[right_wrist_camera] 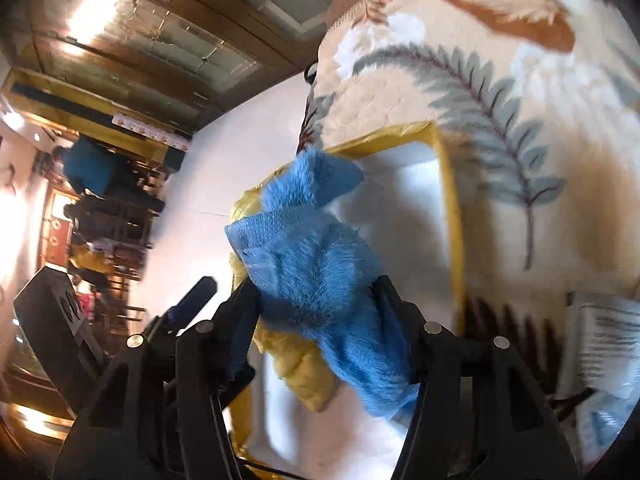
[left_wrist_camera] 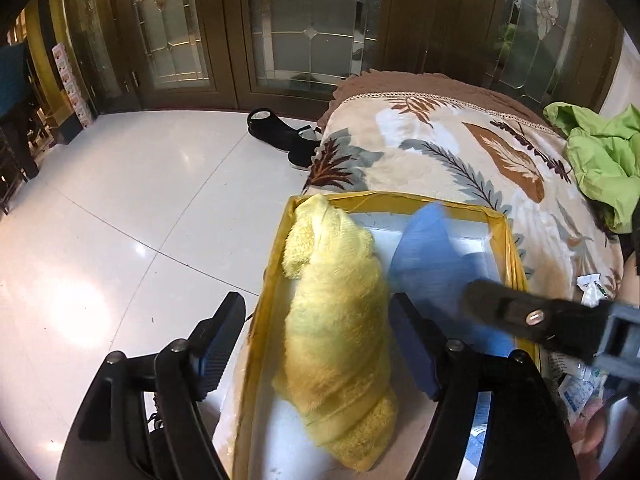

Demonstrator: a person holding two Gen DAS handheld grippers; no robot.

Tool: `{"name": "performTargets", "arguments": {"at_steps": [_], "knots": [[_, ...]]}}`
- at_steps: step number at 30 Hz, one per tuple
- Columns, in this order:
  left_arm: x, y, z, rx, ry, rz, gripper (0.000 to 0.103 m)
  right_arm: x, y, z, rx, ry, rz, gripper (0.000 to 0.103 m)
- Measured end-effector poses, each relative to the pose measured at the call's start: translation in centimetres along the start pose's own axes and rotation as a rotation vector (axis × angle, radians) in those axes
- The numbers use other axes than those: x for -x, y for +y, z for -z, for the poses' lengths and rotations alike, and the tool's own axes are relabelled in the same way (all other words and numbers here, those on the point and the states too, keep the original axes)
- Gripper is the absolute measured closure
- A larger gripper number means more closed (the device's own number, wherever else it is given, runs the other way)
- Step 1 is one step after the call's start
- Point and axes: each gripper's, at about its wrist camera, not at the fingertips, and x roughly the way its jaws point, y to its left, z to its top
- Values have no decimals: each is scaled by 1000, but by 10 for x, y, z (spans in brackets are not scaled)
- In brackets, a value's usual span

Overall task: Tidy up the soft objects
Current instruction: 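Lower both towels into the tray and open both tools, then move both tools back over the pile toward the knit and pink balls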

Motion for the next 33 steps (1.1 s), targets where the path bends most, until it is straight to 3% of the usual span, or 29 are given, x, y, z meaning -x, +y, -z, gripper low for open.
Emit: {"name": "performTargets", "arguments": {"at_steps": [8,12,16,23,26,33], "knots": [[20,1,6,3,-21,13,28,32,-16,-4,-23,-45,-18,46],[44,-8,14,-29,-53,36,28,61,-20,2,40,-78,-12,46],[69,-28,32,-60,-58,109,26,102,-36,21,115,-116,16,46],[84,-65,64,-73,-2,232,25,147,-81,63,132,-114,78,46],[89,-79,76,-90,7,244,25,160,-93,84,159,-130,113,46],[87,-109,100,-134,57,252,25,183,-122,115,130,-155,106,46]]}}
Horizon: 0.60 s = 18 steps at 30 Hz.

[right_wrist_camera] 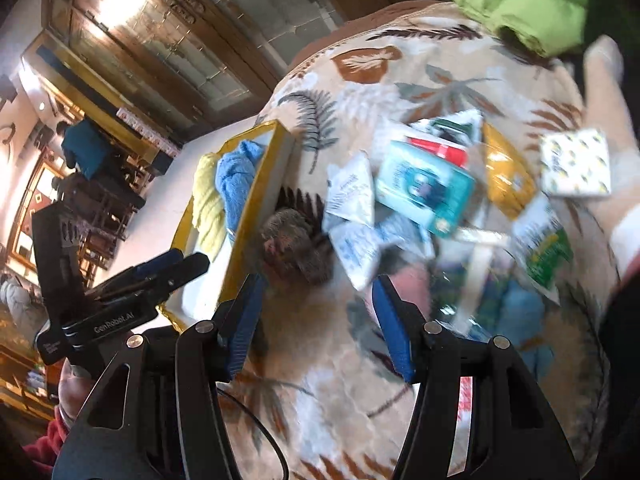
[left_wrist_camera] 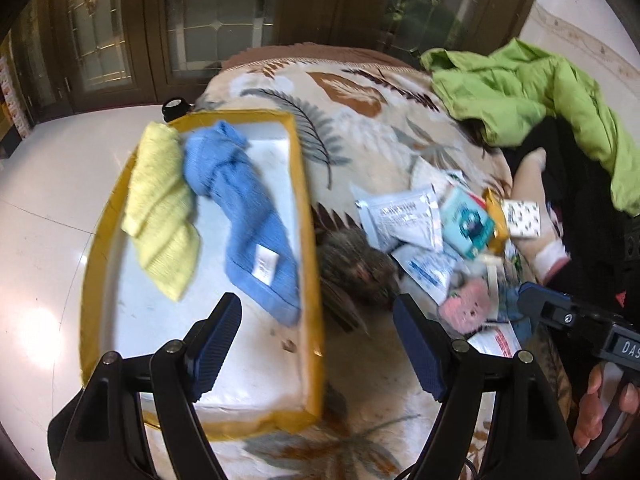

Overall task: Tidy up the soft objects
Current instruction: 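Move both tools back over the pile toward the knit and pink balls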

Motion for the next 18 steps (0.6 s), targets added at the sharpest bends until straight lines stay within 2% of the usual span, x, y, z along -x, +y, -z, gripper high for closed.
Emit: {"name": "performTargets", "arguments": {"at_steps": [9,18], "knots": [[-10,-35,-3,-21,25,34,25,25,-40,28,-60,-17,66,46],[-40,-48,-31,39,76,29,25,26,-51,34,-86,-16,43,46]]}}
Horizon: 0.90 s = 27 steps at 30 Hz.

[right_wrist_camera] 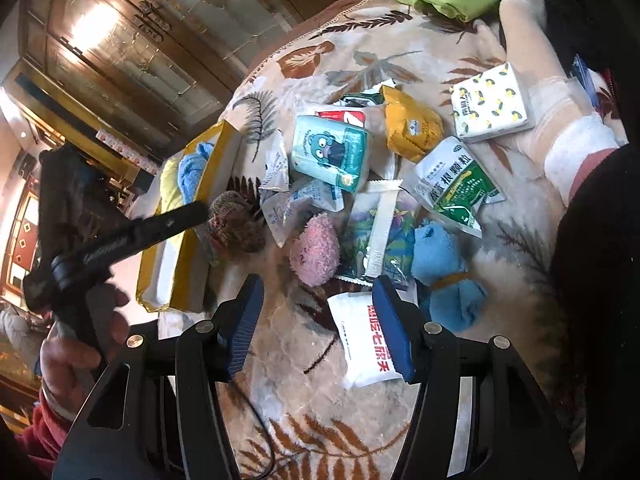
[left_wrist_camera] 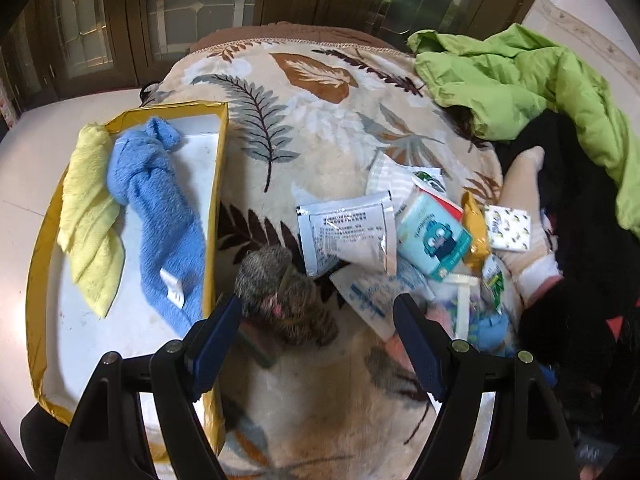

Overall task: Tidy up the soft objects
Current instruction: 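Move both tools back over the pile toward the knit and pink balls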

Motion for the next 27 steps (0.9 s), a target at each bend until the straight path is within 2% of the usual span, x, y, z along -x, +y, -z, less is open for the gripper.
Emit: {"name": "performTargets", "arguments": {"at_steps": [7,10,18,22,24,27], "knots": [[-21,0,-16,15,23,-38,25,-6,-1,-3,-8,13,-11,46],[-31,3,-18,28,50,-20,25,-10,-3,-4,-18,22,-16,46],[-35,2,-24,-13,61,4,25,-23,-8,-5,-31,57,-10,46],[-46,2,-27,-57,110,-49,25,-31,-3,-8,-17,78,-2,46],[-48,3,-26,-69,119,-52,25,-34,-1,-10,-9,79,-1,46],[-50,-5,-23,-113,133,-96,24,-38,4,-15,27,69,37,46]]}}
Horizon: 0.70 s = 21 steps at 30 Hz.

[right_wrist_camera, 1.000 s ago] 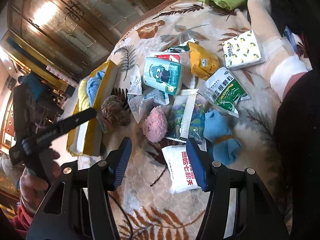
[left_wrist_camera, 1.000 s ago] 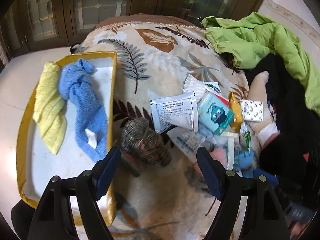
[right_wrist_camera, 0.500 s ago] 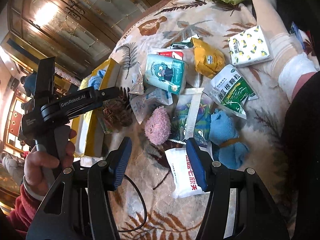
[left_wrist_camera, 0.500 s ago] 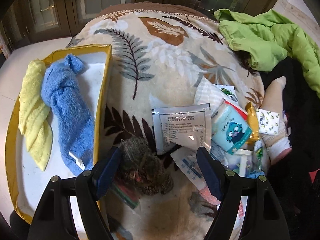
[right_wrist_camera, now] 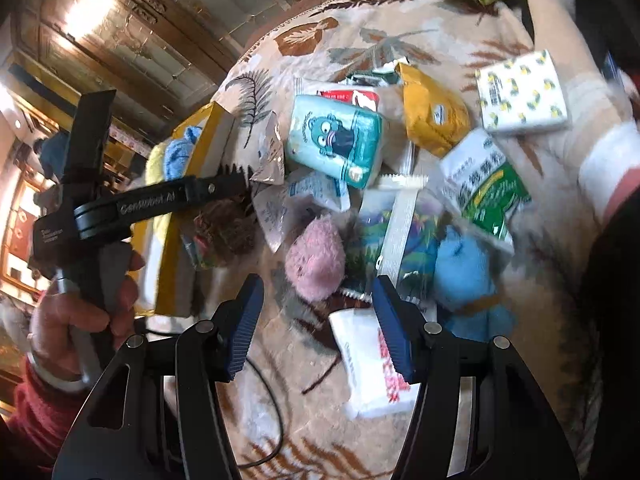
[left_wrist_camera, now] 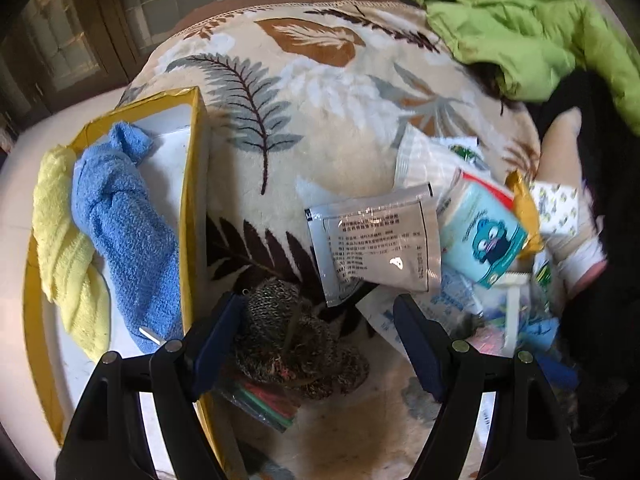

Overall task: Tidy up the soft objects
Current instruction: 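Move both tools back over the pile toward the knit and pink balls, then grasp the brown knit ball with the left tool while the right tool grasps the pink fuzzy ball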

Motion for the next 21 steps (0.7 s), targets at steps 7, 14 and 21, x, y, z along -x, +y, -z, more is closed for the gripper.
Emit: {"name": "performTargets", "arguments": {"at_steps": [7,14,21], "knots": [[-1,-4,2,-13,17,16,22,-21,17,-9,182,-6,169,46],[-17,-6,-3,-50,62,-39,19,-35,23,-12,208,52,118,46],[-14,-9,-3,-65,52,2,21,-48,33,-10,264,81,143,69]]}}
